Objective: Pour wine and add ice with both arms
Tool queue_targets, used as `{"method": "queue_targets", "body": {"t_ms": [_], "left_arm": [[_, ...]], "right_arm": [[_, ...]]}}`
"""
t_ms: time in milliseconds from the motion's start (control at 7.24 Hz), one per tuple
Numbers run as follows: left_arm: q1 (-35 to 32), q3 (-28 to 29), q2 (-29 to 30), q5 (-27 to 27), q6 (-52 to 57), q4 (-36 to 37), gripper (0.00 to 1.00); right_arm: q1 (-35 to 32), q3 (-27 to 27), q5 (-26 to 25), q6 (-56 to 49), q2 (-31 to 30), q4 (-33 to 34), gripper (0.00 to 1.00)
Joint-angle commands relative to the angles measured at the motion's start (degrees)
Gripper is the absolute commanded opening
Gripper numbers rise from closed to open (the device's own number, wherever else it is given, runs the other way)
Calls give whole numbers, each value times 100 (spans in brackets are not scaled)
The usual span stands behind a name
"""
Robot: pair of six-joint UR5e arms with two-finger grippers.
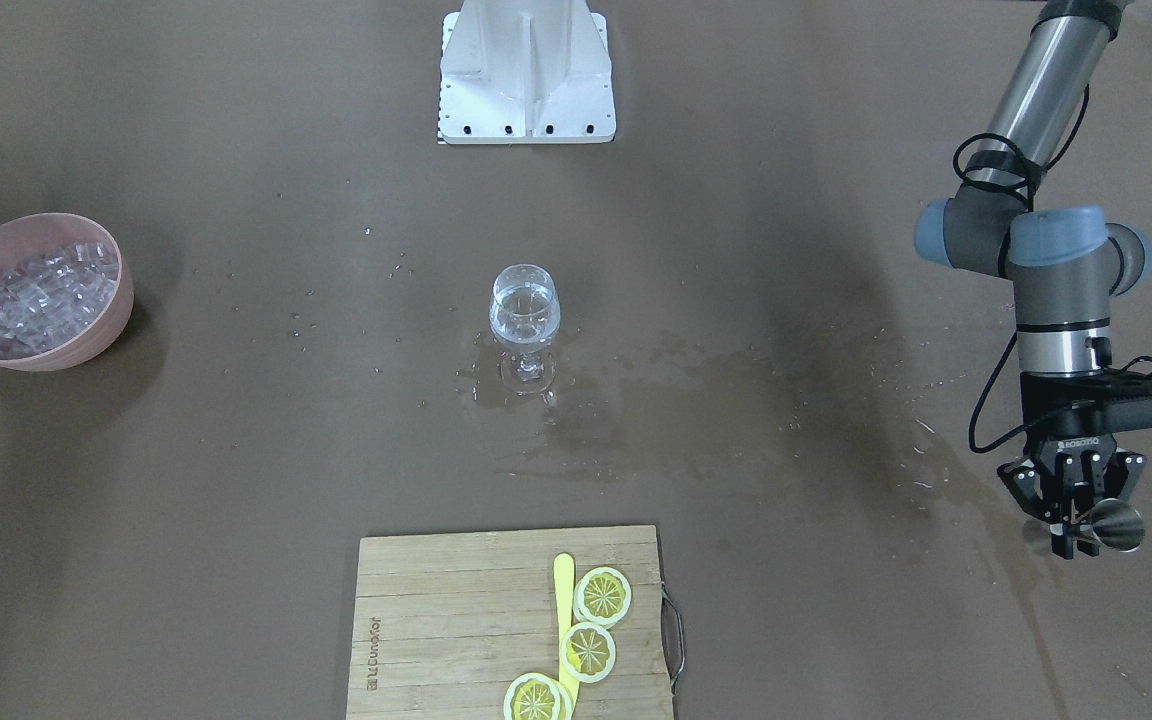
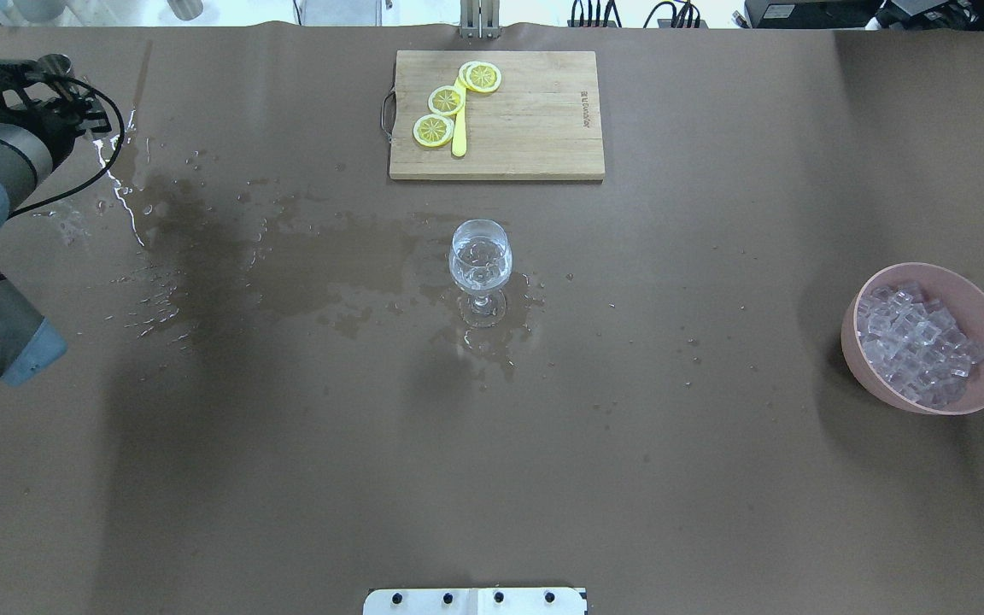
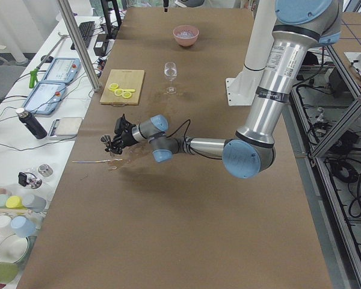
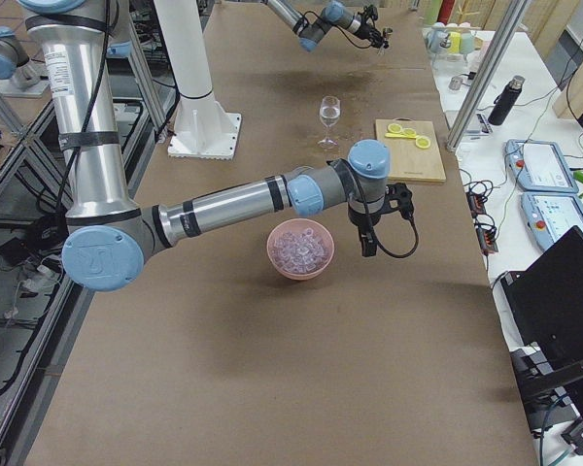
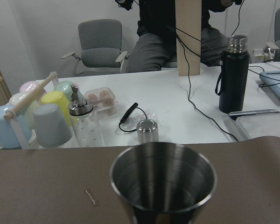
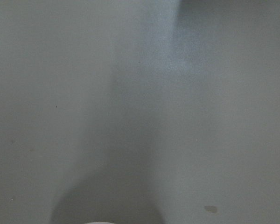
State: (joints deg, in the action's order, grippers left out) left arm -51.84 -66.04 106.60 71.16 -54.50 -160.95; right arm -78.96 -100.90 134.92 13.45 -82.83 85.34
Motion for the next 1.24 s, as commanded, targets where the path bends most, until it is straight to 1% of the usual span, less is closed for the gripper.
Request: {"method": "queue_targets", "body": {"t_ms": [0, 138, 414, 829, 967, 1105], "left_arm": [[51, 259, -296, -163, -95, -613, 0], [129, 285, -367, -382, -400, -674, 0], [358, 311, -376, -497, -692, -674, 0], [543, 311, -394, -524, -685, -622, 0], [552, 311, -403, -507, -650, -622, 9], [552, 320, -403, -490, -589, -613, 63]], "right_arm": [[21, -9, -9, 0, 65, 0, 100], [21, -9, -9, 0, 65, 0, 100], [82, -9, -27, 0, 82, 0, 100], [215, -9, -185, 9, 144, 0, 100], [232, -9, -194, 9, 153, 0, 100], [241, -9, -194, 9, 153, 0, 100]]}}
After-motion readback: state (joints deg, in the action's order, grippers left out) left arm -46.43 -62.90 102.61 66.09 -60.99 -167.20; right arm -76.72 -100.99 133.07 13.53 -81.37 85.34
